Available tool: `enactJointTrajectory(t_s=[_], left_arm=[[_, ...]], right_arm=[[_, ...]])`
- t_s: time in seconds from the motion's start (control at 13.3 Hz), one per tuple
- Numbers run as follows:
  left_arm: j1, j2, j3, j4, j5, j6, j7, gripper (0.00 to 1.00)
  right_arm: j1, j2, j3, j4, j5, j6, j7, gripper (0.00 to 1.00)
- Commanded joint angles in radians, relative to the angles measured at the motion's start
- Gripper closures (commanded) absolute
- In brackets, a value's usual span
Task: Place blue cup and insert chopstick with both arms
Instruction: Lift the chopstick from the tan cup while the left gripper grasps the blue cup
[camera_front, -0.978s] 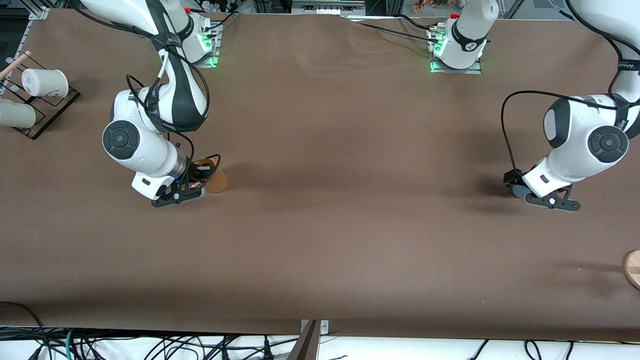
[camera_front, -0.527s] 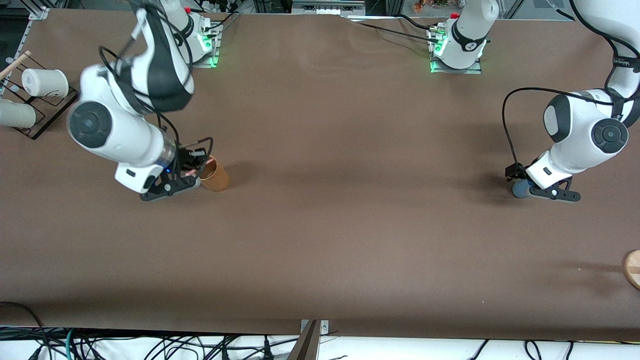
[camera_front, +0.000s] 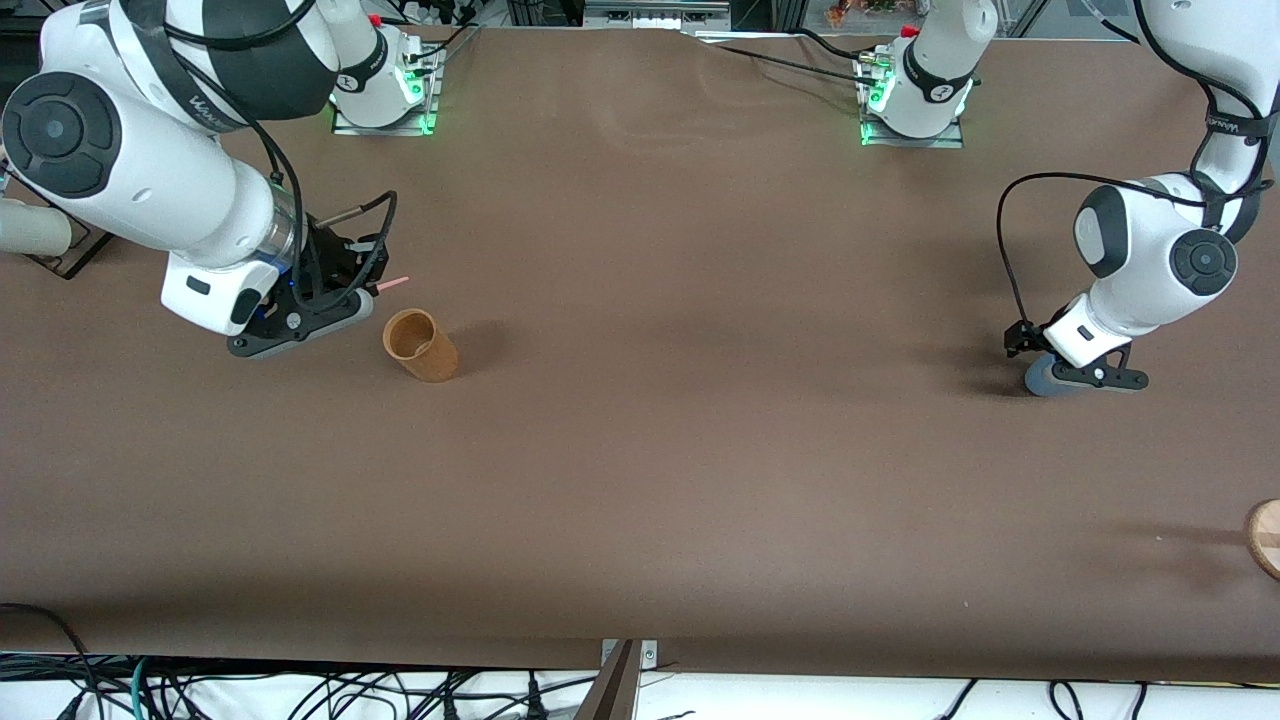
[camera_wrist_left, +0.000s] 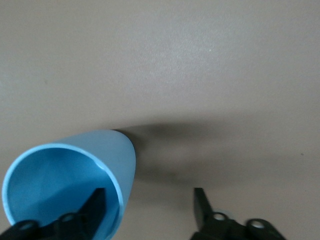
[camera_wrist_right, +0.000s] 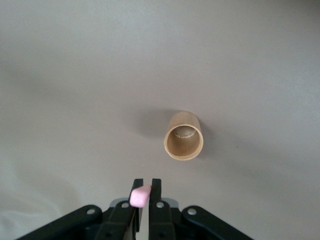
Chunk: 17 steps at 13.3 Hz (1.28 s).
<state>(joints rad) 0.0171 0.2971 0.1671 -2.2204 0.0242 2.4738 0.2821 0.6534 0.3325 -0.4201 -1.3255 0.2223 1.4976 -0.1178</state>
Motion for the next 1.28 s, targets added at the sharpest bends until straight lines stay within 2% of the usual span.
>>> enactJointTrajectory(t_s=[0.0,0.08,0.45,0.68,0.9,1.2], left_arm=[[-0.032,-0.001,0.045,-0.002,-0.026,0.008,0.009,0.98],[-0.032,-0.001,0.051,0.001,-0.027,0.007,0.009,1.0],[-0.032,-0.001,0.055,0.024,-0.027,-0.016,0.009,1.0],[-0.084,-0.004,0.039,0.114,-0.061,-0.108,0.006,1.0],[-0.098,-0.006,-0.09,0.247,-0.132,-0.294,-0.096,1.0],[-0.127,0.023,-0.317,0.317,-0.119,-0.308,-0.448,1.0]], right_arm=[[-0.005,0.019,-0.005,0.04,-0.006,-0.02,0.033,1.0],[-0.005,0.019,-0.003,0.04,-0.004,-0.017,0.052,1.0],[0.003,0.019,0.004,0.04,-0.003,-0.026,0.098,1.0],[0.006,0.02,0.007,0.039,-0.001,-0.028,0.102,1.0],[0.009,0.023,0.011,0.039,-0.003,-0.028,0.138,1.0],[0.032,0.023,0.011,0.039,-0.009,-0.028,0.161,1.0]])
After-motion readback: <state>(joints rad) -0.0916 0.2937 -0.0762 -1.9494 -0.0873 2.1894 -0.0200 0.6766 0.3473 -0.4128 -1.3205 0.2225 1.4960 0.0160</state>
